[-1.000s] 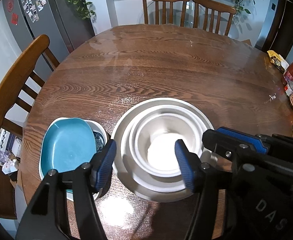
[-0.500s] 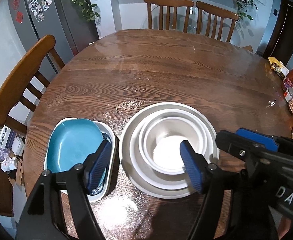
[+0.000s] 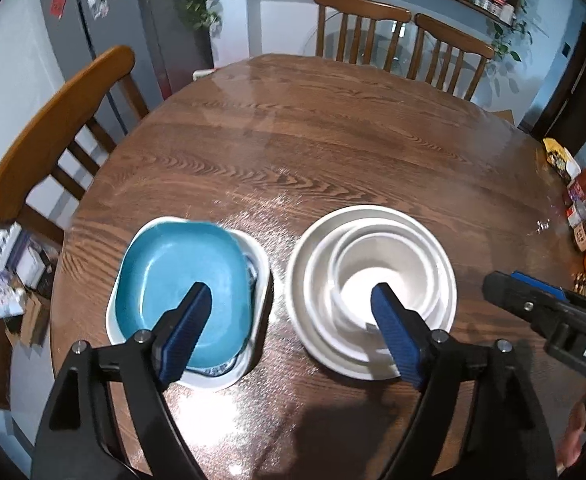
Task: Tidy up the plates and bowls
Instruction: 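Reach the left gripper to the large white bowl rim and grasp it, then lift the nested white bowl stack and carry it over the teal dish, then lower the bowl stack onto the teal dish and open the left gripper, then withdraw the left gripper from the stacked dishes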
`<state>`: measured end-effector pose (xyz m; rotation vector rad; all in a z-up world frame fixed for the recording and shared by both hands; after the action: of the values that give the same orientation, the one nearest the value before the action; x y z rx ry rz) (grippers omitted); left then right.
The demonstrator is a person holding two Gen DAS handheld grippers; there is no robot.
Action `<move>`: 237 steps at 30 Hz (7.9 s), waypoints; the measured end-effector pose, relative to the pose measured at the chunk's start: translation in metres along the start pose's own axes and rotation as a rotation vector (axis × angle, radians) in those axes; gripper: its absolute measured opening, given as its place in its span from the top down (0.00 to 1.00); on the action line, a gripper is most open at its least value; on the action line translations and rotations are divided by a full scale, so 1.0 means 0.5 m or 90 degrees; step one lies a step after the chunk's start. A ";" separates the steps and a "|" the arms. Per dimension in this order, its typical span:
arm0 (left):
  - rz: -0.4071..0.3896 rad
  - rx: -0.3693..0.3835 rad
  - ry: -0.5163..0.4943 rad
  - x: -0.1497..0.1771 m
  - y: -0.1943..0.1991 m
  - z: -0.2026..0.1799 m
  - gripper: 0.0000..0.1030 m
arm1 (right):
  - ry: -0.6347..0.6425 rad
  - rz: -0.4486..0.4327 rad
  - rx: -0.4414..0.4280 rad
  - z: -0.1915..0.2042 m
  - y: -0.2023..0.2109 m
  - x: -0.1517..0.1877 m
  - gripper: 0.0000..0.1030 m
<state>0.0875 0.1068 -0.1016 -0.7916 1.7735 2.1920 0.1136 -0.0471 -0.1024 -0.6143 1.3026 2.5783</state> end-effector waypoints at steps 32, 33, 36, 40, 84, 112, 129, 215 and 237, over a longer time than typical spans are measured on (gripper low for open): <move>0.093 0.055 -0.004 -0.001 -0.073 0.049 0.32 | -0.101 0.001 -0.040 -0.063 -0.040 0.033 0.54; 0.091 0.058 -0.006 -0.004 -0.074 0.047 0.35 | -0.101 -0.002 -0.039 -0.062 -0.041 0.030 0.54; 0.088 0.072 -0.011 -0.014 -0.078 0.040 0.40 | -0.106 -0.012 -0.041 -0.059 -0.042 0.024 0.54; 0.099 0.097 -0.022 -0.015 -0.085 0.026 0.45 | -0.120 -0.015 -0.045 -0.062 -0.047 0.023 0.59; 0.146 0.123 -0.112 0.006 -0.141 -0.038 0.88 | -0.161 0.017 -0.063 -0.064 -0.109 0.036 0.85; 0.083 0.082 -0.102 0.011 -0.132 -0.049 0.97 | -0.131 -0.006 -0.047 -0.053 -0.108 0.032 0.90; 0.063 0.068 -0.096 0.016 -0.124 -0.050 0.98 | -0.120 -0.008 -0.027 -0.051 -0.107 0.033 0.90; -0.009 -0.123 0.121 0.129 0.074 0.234 0.01 | 0.370 0.062 -0.089 0.277 -0.068 0.129 0.37; -0.012 -0.124 0.111 0.136 0.074 0.235 0.01 | 0.374 0.063 -0.083 0.283 -0.063 0.131 0.37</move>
<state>-0.0192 0.1980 -0.0911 -1.0673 1.6352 2.3740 0.0266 0.0837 -0.0793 -1.4489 1.3384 2.6803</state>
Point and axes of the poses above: each gripper's, at about its wrist camera, not at the fingertips, and y roughly against the way its jaws point, z to its left, x to its underside, the point moved 10 cm from there along -y, roughly the way its jaws point, and after that the axes turned 11 degrees about -x, right-handed, at the moved point
